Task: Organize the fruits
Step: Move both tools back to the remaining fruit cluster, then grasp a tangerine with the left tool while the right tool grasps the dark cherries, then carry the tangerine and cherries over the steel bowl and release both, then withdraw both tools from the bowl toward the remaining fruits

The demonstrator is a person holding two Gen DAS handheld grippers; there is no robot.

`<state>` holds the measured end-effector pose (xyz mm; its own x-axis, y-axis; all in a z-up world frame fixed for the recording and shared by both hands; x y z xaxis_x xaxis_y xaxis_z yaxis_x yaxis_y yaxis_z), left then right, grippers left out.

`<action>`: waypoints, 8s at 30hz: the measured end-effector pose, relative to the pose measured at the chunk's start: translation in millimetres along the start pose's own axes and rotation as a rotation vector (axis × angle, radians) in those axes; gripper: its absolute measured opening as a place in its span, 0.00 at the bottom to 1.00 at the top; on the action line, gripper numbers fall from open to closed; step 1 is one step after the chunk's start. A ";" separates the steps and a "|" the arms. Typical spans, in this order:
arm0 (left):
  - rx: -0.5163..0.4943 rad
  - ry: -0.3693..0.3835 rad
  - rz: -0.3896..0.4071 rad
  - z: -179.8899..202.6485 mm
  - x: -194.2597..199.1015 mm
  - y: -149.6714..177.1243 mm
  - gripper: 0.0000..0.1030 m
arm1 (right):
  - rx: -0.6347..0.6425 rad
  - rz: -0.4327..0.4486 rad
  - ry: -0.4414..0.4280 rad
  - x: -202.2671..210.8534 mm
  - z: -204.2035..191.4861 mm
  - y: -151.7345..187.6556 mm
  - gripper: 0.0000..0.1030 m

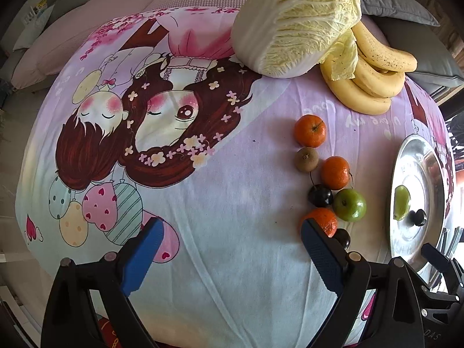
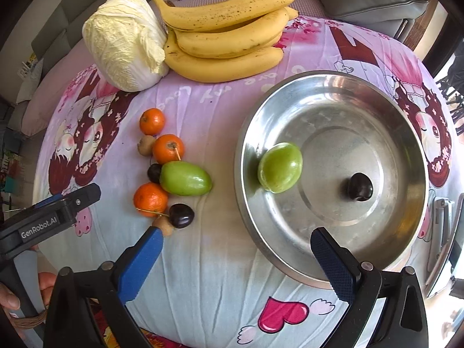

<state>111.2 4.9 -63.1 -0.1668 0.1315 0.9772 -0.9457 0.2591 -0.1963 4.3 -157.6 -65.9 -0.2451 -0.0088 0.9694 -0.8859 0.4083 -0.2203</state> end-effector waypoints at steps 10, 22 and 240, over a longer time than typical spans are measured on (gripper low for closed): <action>0.019 0.038 -0.020 -27.8 -1.6 -4.0 0.93 | 0.022 -0.038 -0.072 -7.0 -40.4 1.8 1.00; 0.083 0.087 -0.050 -41.7 -4.5 1.0 0.93 | 0.102 -0.029 -0.057 -17.0 -56.5 -1.1 1.00; -0.051 0.090 -0.108 107.2 -14.0 32.6 0.64 | -0.112 0.000 0.075 -2.5 128.5 7.4 0.79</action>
<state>52.7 -91.0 -74.5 -0.0367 0.1850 0.9821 -0.9411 0.3241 -0.0962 -52.2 -271.9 -83.8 -0.2113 0.0578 0.9757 -0.8351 0.5081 -0.2109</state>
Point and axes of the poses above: each gripper's, at about its wrist camera, not at the fingertips, and x roughly against the way its jaws point, z to its right, y to its underside, the point moved 10 cm from there along -x, roughly the way its jaws point, and after that the axes turned 4 degrees about y, right-handed, at the moved point
